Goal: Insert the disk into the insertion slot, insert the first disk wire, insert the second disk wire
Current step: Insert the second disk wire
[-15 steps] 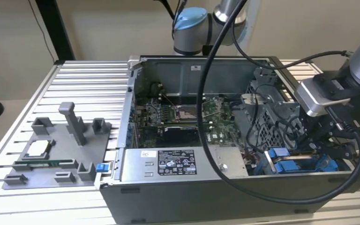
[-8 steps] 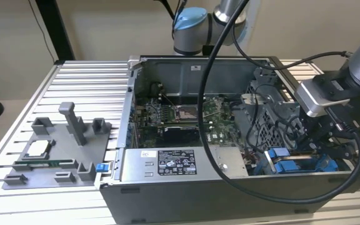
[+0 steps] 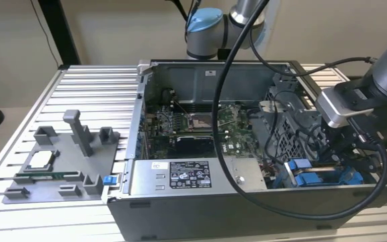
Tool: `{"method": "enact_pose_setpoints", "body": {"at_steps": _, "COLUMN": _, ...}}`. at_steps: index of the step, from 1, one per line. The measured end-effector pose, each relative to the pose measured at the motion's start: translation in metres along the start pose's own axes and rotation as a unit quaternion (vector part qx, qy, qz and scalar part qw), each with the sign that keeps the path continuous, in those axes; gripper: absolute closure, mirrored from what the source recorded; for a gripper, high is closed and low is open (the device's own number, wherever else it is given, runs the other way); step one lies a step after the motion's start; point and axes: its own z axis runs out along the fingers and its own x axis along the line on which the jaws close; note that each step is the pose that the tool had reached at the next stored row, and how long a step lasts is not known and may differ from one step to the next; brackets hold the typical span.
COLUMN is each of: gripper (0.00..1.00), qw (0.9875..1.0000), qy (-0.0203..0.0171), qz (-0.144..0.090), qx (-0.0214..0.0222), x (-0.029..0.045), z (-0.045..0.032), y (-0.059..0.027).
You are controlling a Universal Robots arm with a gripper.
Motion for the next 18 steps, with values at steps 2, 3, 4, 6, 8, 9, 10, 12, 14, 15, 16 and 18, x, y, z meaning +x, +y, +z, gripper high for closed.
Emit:
{"method": "enact_pose_setpoints", "body": {"at_steps": 2, "gripper": 1.00, "qw": 1.0000, "qy": 0.0002, "qz": 0.000, "qx": 0.0003, "x": 0.0002, "z": 0.0010, "y": 0.0001}}
{"method": "enact_pose_setpoints", "body": {"at_steps": 3, "gripper": 1.00, "qw": 1.0000, "qy": 0.0005, "qz": 0.000, "qx": 0.0005, "x": 0.0003, "z": 0.0016, "y": 0.0002}}
{"method": "enact_pose_setpoints", "body": {"at_steps": 4, "gripper": 1.00, "qw": 1.0000, "qy": 0.0010, "qz": 0.000, "qx": 0.0007, "x": 0.0005, "z": 0.0024, "y": 0.0003}}
{"method": "enact_pose_setpoints", "body": {"at_steps": 6, "gripper": 1.00, "qw": 1.0000, "qy": 0.0014, "qz": 0.000, "qx": 0.0017, "x": 0.0010, "z": 0.0053, "y": 0.0005}}
{"method": "enact_pose_setpoints", "body": {"at_steps": 8, "gripper": 1.00, "qw": 1.0000, "qy": 0.0016, "qz": -0.001, "qx": 0.0027, "x": 0.0016, "z": 0.0087, "y": 0.0008}}
{"method": "enact_pose_setpoints", "body": {"at_steps": 9, "gripper": 1.00, "qw": 1.0000, "qy": 0.0023, "qz": -0.001, "qx": 0.0030, "x": 0.0014, "z": 0.0099, "y": 0.0008}}
{"method": "enact_pose_setpoints", "body": {"at_steps": 10, "gripper": 1.00, "qw": 1.0000, "qy": 0.0034, "qz": -0.001, "qx": 0.0033, "x": 0.0012, "z": 0.0105, "y": 0.0008}}
{"method": "enact_pose_setpoints", "body": {"at_steps": 12, "gripper": 1.00, "qw": 1.0000, "qy": 0.0057, "qz": -0.001, "qx": 0.0033, "x": 0.0004, "z": 0.0106, "y": 0.0008}}
{"method": "enact_pose_setpoints", "body": {"at_steps": 14, "gripper": 1.00, "qw": 1.0000, "qy": 0.0073, "qz": -0.001, "qx": 0.0032, "x": -0.0010, "z": 0.0073, "y": 0.0003}}
{"method": "enact_pose_setpoints", "body": {"at_steps": 15, "gripper": 1.00, "qw": 1.0000, "qy": 0.0046, "qz": -0.001, "qx": 0.0036, "x": -0.0021, "z": 0.0021, "y": -0.0001}}
{"method": "enact_pose_setpoints", "body": {"at_steps": 16, "gripper": 1.00, "qw": 1.0000, "qy": 0.0051, "qz": -0.001, "qx": 0.0036, "x": -0.0021, "z": 0.0014, "y": -0.0002}}
{"method": "enact_pose_setpoints", "body": {"at_steps": 18, "gripper": 1.00, "qw": 1.0000, "qy": 0.0062, "qz": -0.001, "qx": 0.0033, "x": -0.0018, "z": 0.0002, "y": -0.0002}}
